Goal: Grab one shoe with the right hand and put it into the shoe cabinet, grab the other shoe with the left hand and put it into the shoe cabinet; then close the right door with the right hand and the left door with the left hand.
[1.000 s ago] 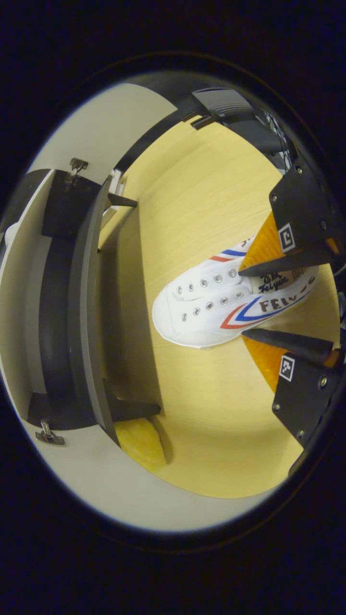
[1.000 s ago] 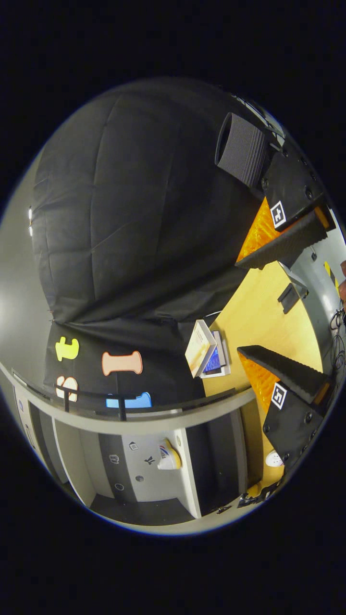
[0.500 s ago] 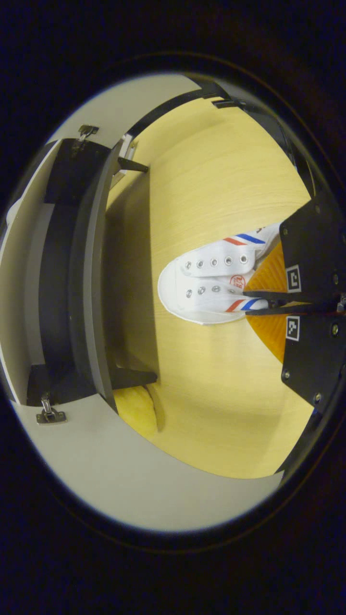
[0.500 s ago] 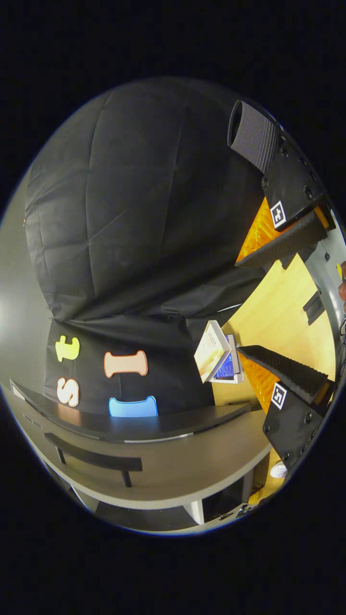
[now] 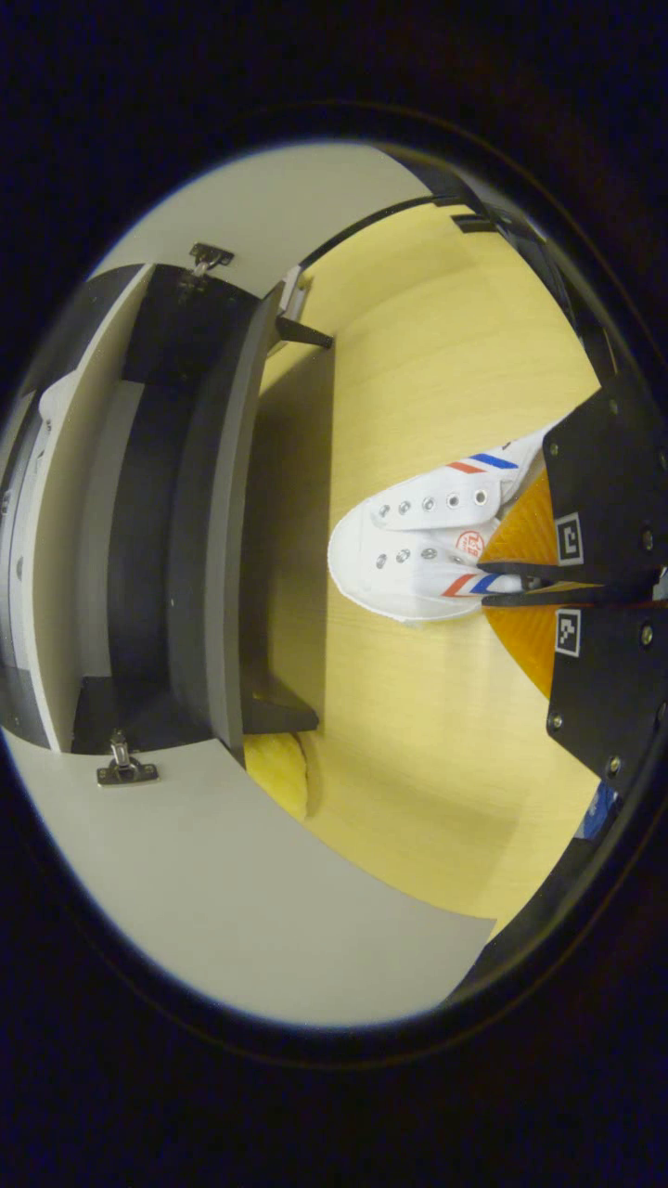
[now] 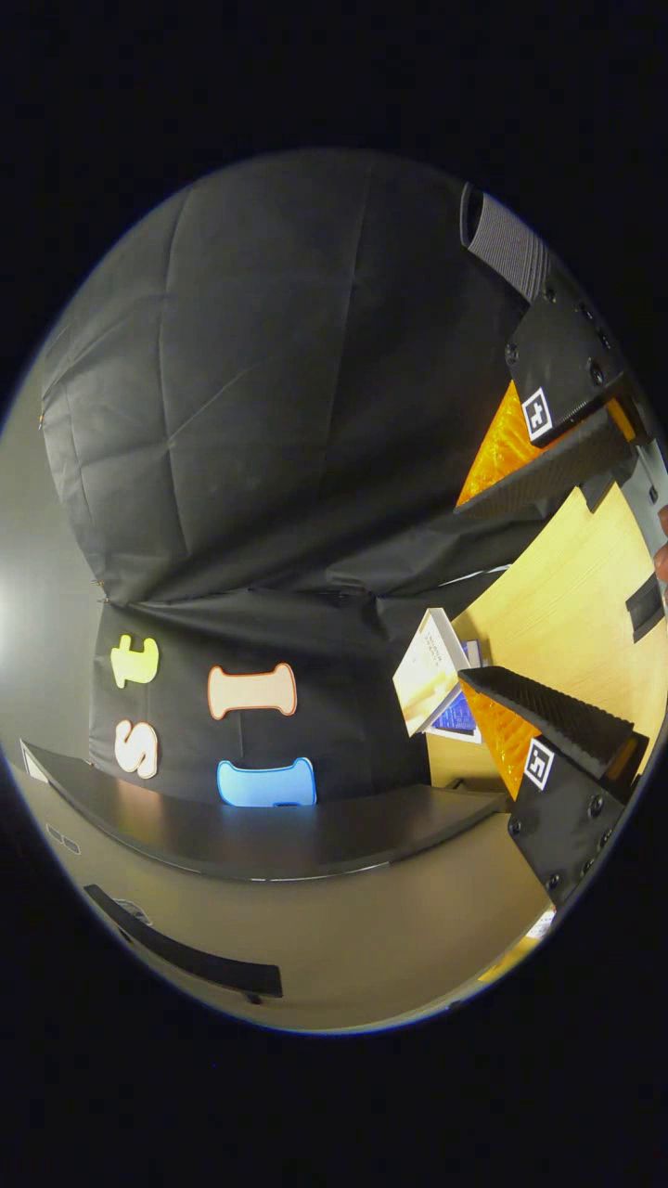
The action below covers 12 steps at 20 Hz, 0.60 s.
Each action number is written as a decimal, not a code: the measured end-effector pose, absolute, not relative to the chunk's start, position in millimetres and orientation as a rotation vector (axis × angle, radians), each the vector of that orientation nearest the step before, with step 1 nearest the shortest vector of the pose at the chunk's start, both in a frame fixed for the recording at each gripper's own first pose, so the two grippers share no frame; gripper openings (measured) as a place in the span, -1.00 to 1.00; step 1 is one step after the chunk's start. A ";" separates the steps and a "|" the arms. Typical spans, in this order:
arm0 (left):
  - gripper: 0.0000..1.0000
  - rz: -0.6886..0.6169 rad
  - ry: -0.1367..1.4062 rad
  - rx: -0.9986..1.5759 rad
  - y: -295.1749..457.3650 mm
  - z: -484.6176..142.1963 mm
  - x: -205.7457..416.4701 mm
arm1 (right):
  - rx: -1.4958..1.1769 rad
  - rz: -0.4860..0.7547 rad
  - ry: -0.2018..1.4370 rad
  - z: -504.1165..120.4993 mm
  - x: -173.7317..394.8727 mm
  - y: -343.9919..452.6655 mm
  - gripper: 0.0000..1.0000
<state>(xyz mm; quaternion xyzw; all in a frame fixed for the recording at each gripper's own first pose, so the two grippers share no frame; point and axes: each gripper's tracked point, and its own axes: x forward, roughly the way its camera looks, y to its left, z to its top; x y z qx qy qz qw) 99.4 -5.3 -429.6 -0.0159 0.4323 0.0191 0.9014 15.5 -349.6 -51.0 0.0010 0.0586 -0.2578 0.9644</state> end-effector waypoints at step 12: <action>-0.96 0.022 0.576 -0.048 -5.0 -423.8 104.3 | 0.023 -0.478 0.126 -52.9 45.7 -348.2 0.99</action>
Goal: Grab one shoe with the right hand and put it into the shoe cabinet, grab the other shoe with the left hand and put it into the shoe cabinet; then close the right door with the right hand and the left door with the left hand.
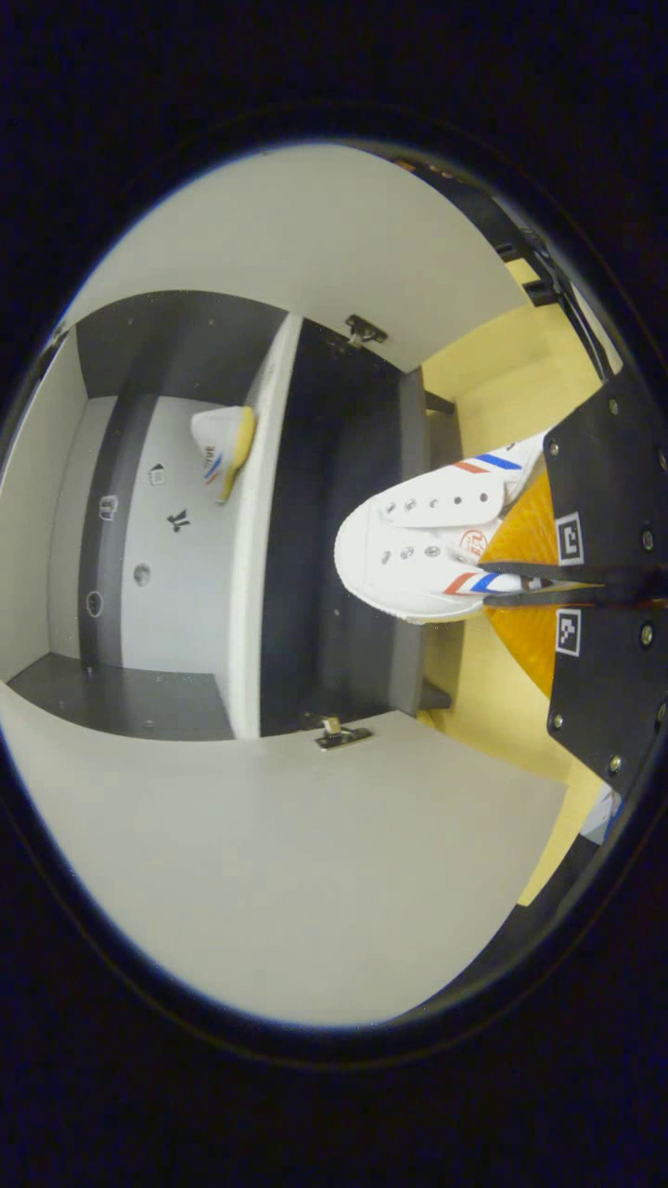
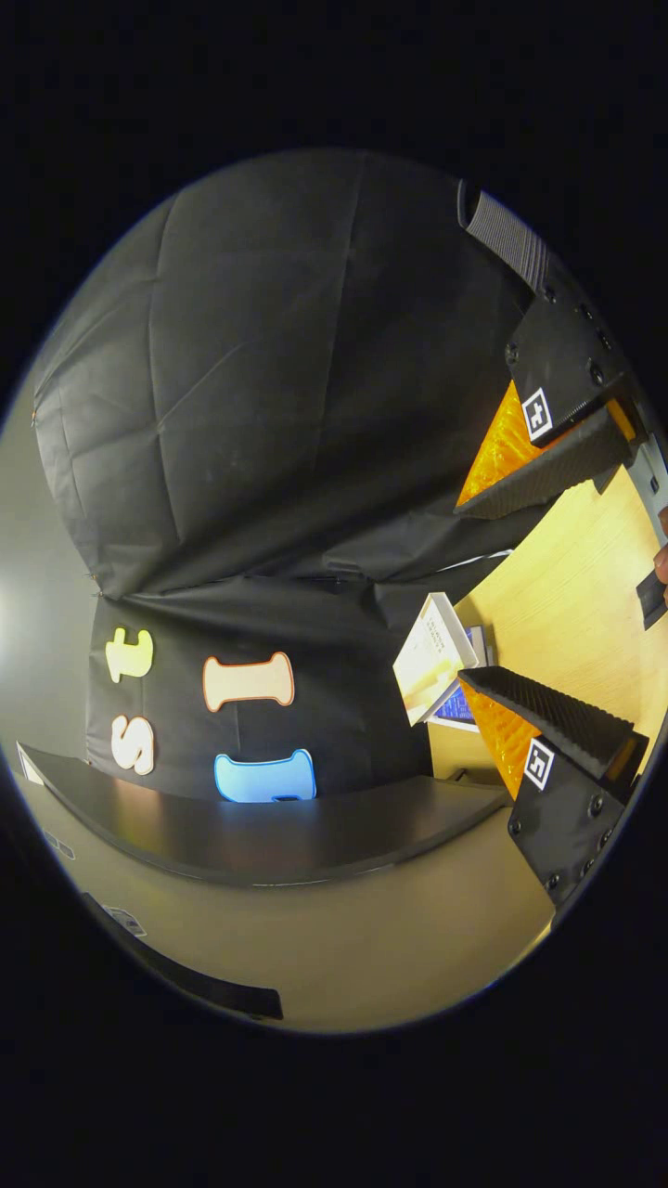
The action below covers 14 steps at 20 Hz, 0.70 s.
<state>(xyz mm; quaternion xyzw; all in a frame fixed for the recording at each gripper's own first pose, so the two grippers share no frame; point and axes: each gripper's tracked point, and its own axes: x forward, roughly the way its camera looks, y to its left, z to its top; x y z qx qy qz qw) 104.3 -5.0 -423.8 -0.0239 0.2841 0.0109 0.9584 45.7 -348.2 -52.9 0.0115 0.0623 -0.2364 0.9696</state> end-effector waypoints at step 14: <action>-0.96 -0.023 0.244 -0.030 -6.1 -417.5 105.1 | 0.030 -0.440 0.119 -52.1 65.2 -349.4 0.93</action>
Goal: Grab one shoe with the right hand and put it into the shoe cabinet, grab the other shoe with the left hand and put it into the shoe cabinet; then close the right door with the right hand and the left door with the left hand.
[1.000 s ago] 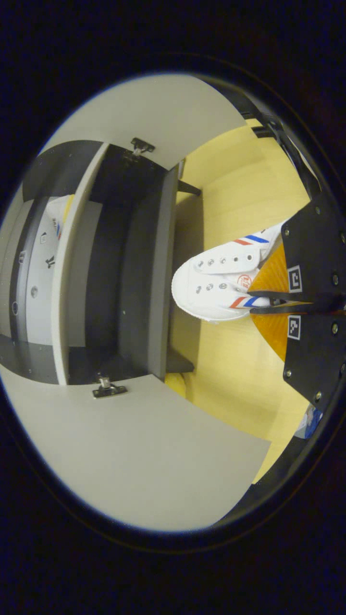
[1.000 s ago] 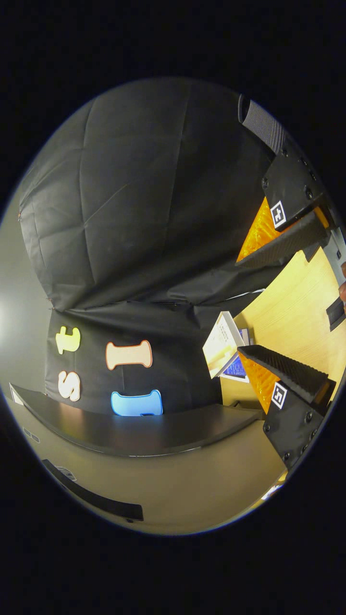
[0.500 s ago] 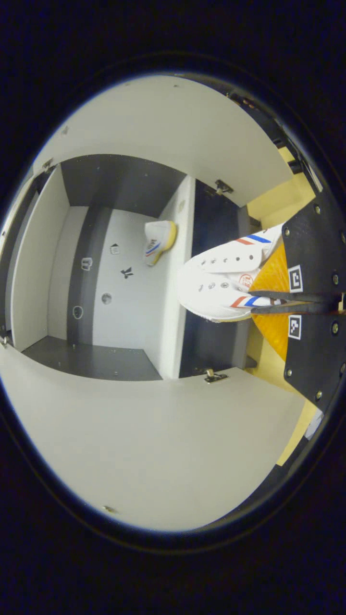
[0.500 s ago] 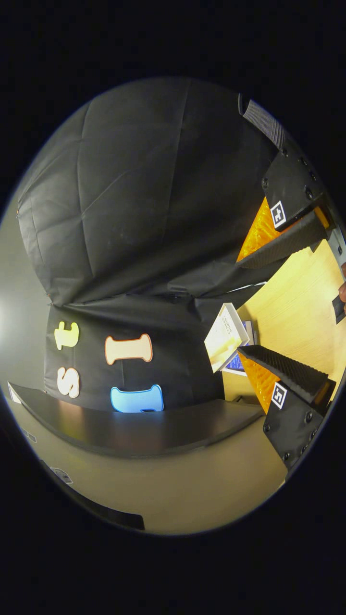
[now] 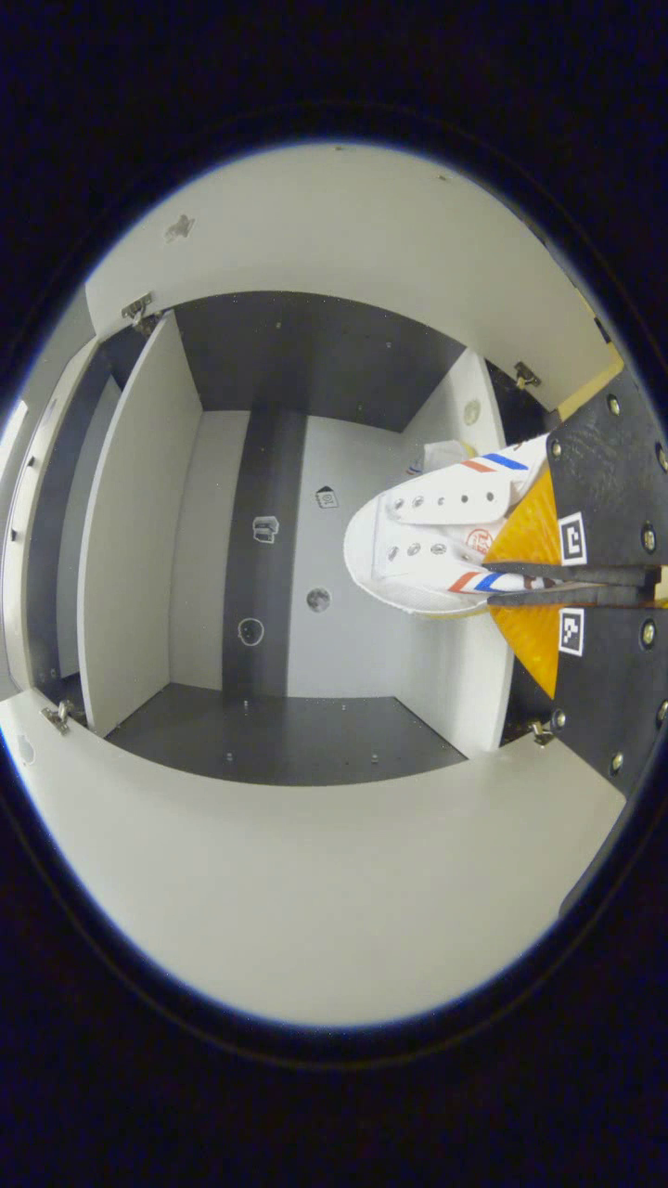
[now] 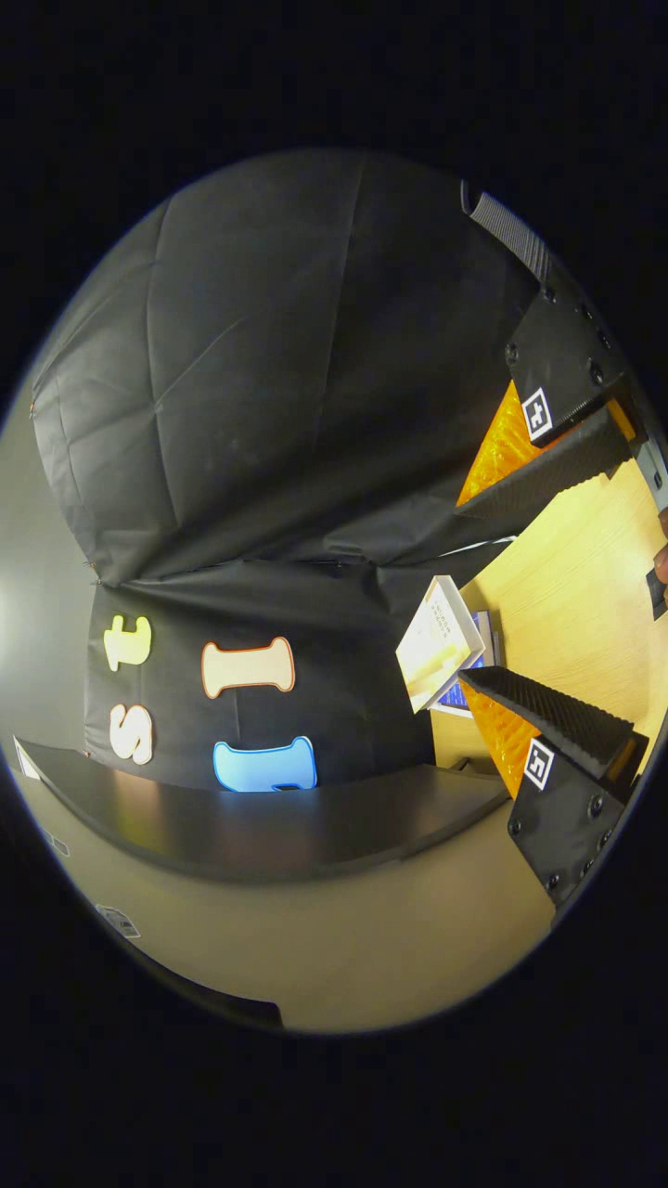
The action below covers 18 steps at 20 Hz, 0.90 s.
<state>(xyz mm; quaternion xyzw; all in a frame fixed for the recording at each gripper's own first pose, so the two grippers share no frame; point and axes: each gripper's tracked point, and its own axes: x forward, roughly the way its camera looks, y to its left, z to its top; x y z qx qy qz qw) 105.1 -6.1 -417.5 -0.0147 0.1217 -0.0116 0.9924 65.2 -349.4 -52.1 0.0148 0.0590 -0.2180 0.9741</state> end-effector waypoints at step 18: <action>-0.97 -0.013 0.284 -0.003 -6.0 -410.5 103.9 | 0.049 -0.590 0.101 -44.1 16.1 -395.9 0.93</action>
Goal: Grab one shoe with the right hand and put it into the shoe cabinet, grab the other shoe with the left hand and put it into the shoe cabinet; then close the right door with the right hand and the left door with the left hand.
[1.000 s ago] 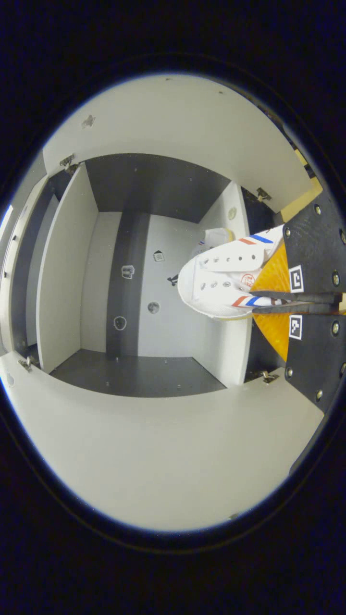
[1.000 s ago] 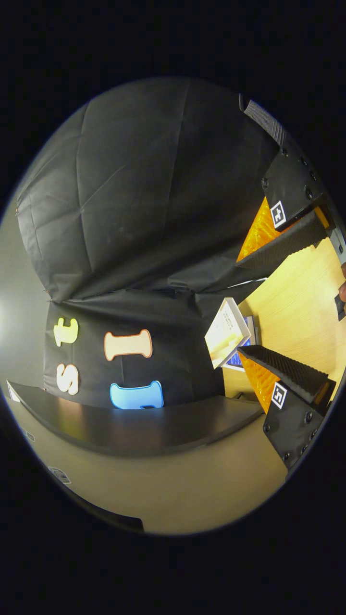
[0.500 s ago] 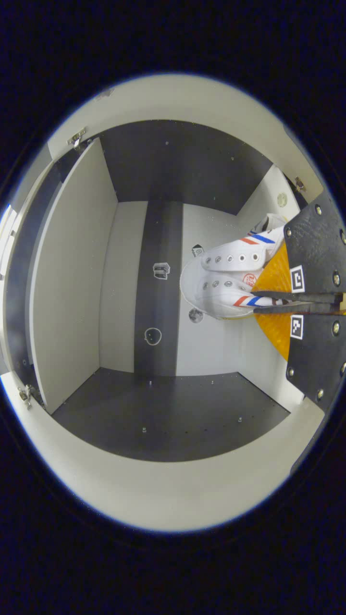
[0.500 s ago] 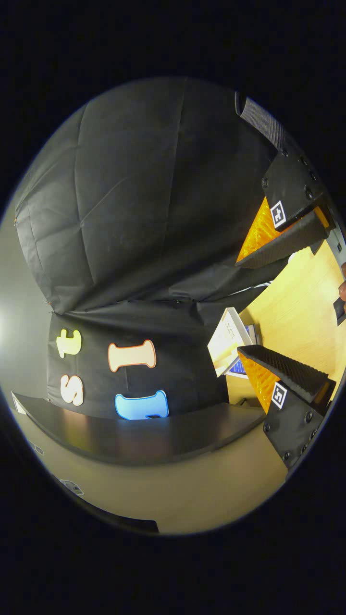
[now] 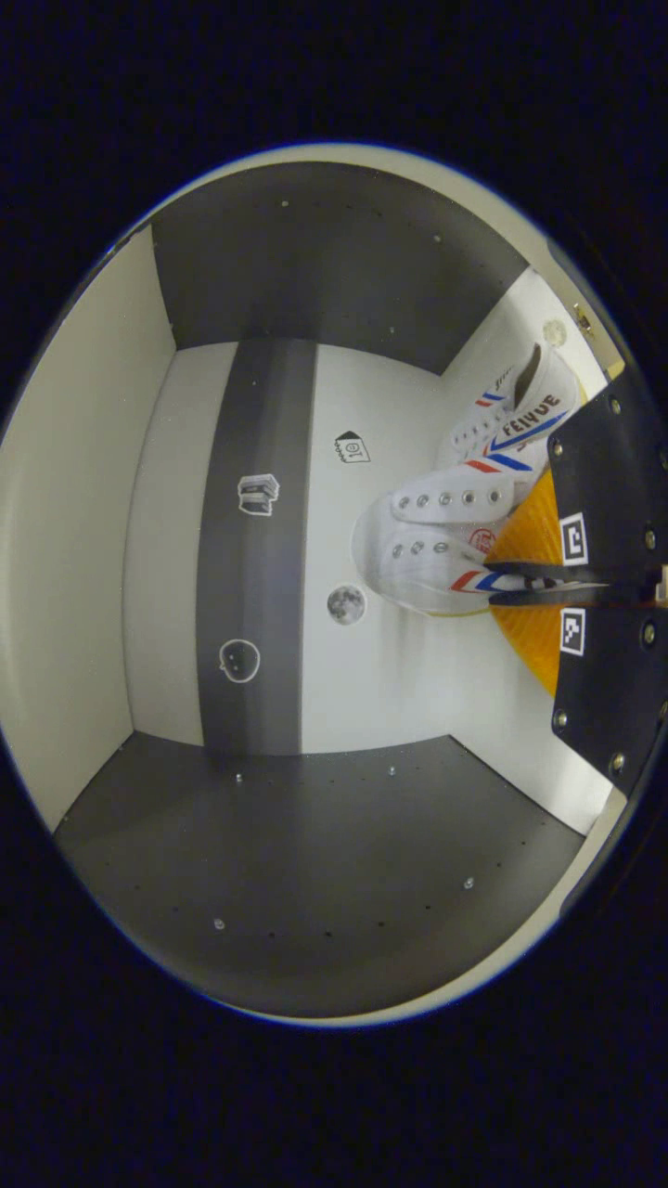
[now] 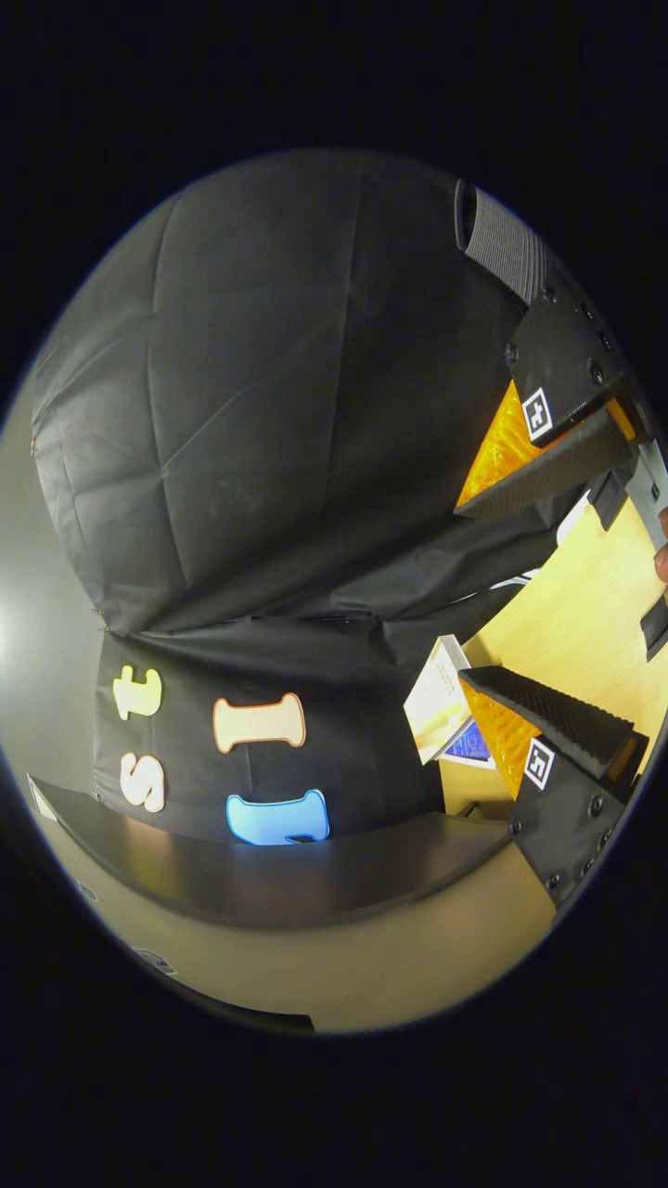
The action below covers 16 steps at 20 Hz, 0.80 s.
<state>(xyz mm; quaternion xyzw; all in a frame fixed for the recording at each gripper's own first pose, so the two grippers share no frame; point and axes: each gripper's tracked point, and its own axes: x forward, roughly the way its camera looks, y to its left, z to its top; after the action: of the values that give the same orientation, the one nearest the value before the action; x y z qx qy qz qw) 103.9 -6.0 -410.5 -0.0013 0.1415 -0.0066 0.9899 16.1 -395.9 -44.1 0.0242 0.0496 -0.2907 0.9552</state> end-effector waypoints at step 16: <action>0.94 -0.008 0.216 0.126 -21.4 -381.0 72.7 | 0.024 -0.510 0.103 -26.0 34.7 -376.4 0.90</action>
<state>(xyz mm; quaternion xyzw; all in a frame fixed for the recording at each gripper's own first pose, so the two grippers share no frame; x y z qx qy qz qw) 72.7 -21.4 -381.0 0.0630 0.1077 -0.0041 0.9922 34.7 -376.4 -26.0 0.0118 0.0511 -0.2522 0.9662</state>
